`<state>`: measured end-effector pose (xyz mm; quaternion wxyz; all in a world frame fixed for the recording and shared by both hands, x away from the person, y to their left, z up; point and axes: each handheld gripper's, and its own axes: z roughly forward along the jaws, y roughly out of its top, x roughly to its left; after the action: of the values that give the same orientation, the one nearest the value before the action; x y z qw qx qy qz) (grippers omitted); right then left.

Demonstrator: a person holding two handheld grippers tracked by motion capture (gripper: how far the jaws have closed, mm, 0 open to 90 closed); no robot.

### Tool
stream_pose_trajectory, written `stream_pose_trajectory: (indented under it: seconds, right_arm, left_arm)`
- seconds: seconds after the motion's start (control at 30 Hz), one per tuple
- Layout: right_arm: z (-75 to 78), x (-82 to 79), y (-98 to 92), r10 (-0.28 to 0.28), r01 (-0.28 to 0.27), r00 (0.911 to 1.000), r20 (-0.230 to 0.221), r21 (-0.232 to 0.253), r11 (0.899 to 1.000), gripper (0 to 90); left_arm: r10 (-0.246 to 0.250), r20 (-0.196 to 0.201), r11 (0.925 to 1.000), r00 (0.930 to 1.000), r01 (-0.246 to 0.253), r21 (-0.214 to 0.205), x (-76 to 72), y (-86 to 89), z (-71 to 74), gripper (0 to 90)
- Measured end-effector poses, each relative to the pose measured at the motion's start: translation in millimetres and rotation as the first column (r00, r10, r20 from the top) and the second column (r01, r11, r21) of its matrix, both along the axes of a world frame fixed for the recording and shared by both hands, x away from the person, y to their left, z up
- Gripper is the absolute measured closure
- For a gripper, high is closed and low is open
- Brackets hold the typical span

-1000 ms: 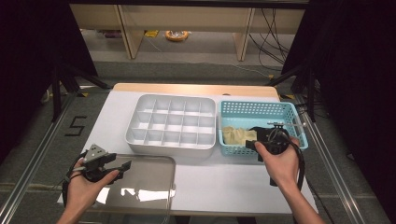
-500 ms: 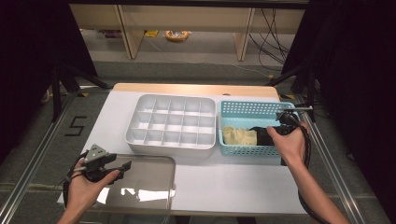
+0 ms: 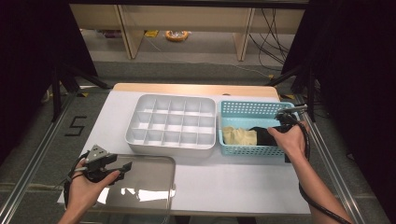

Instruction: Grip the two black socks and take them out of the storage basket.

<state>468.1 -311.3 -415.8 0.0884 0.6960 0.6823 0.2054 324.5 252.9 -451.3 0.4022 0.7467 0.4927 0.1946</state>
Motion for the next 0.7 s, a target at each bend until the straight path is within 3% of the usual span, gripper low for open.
stream_pose_trajectory:
  seconds: [0.07, 0.17, 0.2, 0.23, 0.3, 0.37, 0.43, 0.47, 0.5, 0.53, 0.57, 0.6, 0.63, 0.67, 0.7]
  right_arm:
    - [-2.0, 1.4, 4.5, -0.018, 0.019, 0.9986, -0.049, 0.025, 0.999, 44.3]
    - [-4.4, 6.2, 5.9, 0.006, -0.006, 0.9994, -0.034, 0.021, 1.0, 43.6]
    - [-3.5, 6.5, 9.9, -0.034, 0.037, 0.9979, -0.055, 0.046, 0.998, 43.5]
    - [-3.4, 7.6, 9.1, -0.005, 0.007, 0.9995, -0.032, 0.044, 0.999, 43.1]
    - [-0.7, 8.0, 11.2, -0.003, 0.006, 0.9979, -0.065, 0.05, 0.999, 43.1]
    - [-1.5, 8.9, 10.4, 0.032, -0.03, 0.9971, -0.069, 0.029, 0.999, 43.4]
    - [-3.6, 9.9, 16.1, -0.011, 0.015, 0.996, -0.089, 0.043, 0.999, 45.6]
    - [-5.4, 10.1, 15.3, 0.009, -0.006, 0.997, -0.076, 0.04, 0.999, 46.7]
    - [-7.8, 10.6, 16.6, 0.006, -0.004, 0.9971, -0.076, 0.029, 1.0, 48.3]
    - [-7.0, 12.3, 13.9, 0.049, -0.048, 0.9924, -0.113, 0.012, 0.999, 50.7]
    - [-7.2, 12.0, 18.1, 0.025, -0.023, 0.9904, -0.136, 0.023, 0.999, 54.2]
    - [-8.0, 13.7, 17.7, 0.034, -0.036, 0.989, -0.144, -0.015, 0.999, 58.3]
    - [-7.6, 13.9, 18.8, 0.016, -0.018, 0.9871, -0.159, -0.013, 1.0, 61.8]
    - [-8.2, 14.9, 15.4, 0.059, -0.063, 0.9876, -0.145, -0.024, 0.998, 66.8]
    - [-8.0, 14.8, 15.5, 0.063, -0.067, 0.9871, -0.147, -0.018, 0.998, 71.2]
  left_arm:
    - [0.001, -0.006, 1.0, 1.0, -0.001, -0.006, 0.0, -0.9, 0.3, 31.6]
    - [0.005, -0.002, 1.0, 1.0, -0.005, -0.006, -0.6, -1.2, 0.4, 31.6]
    - [0.004, 0.004, 1.0, 1.0, -0.004, -0.006, -0.5, -0.9, 0.3, 31.6]
    - [0.005, 0.004, 1.0, 1.0, -0.005, -0.006, -0.5, -0.9, 0.3, 31.6]
    - [0.001, 0.002, 1.0, 1.0, -0.001, -0.003, -0.4, -0.4, 0.4, 31.6]
    - [0.002, 0.003, 1.0, 1.0, -0.002, -0.008, -0.4, -1.0, 0.1, 31.7]
    - [-0.002, 0.0, 0.9999, 1.0, 0.002, -0.015, 0.1, -1.0, -0.5, 31.7]
    - [-0.002, -0.001, 0.9999, 1.0, 0.002, -0.016, 0.1, -0.9, -0.6, 31.7]
    - [-0.004, -0.002, 1.0, 1.0, 0.004, -0.009, -0.1, -0.4, -0.3, 31.7]
    - [-0.004, 0.001, 1.0, 1.0, 0.004, -0.001, -0.4, 0.1, 0.1, 31.7]
    - [-0.001, 0.001, 1.0, 1.0, 0.001, -0.002, -0.6, 0.3, 0.1, 31.7]
    - [0.003, 0.002, 1.0, 1.0, -0.003, -0.003, -0.7, 0.3, 0.1, 31.7]
    - [0.004, 0.005, 1.0, 1.0, -0.004, -0.005, -0.7, 0.4, -0.1, 31.7]
    - [-0.002, -0.001, 1.0, 1.0, 0.002, 0.008, -0.7, 1.5, 0.4, 31.7]
    - [0.002, -0.007, 0.9999, 1.0, -0.001, 0.014, -0.9, 1.5, 0.9, 31.7]
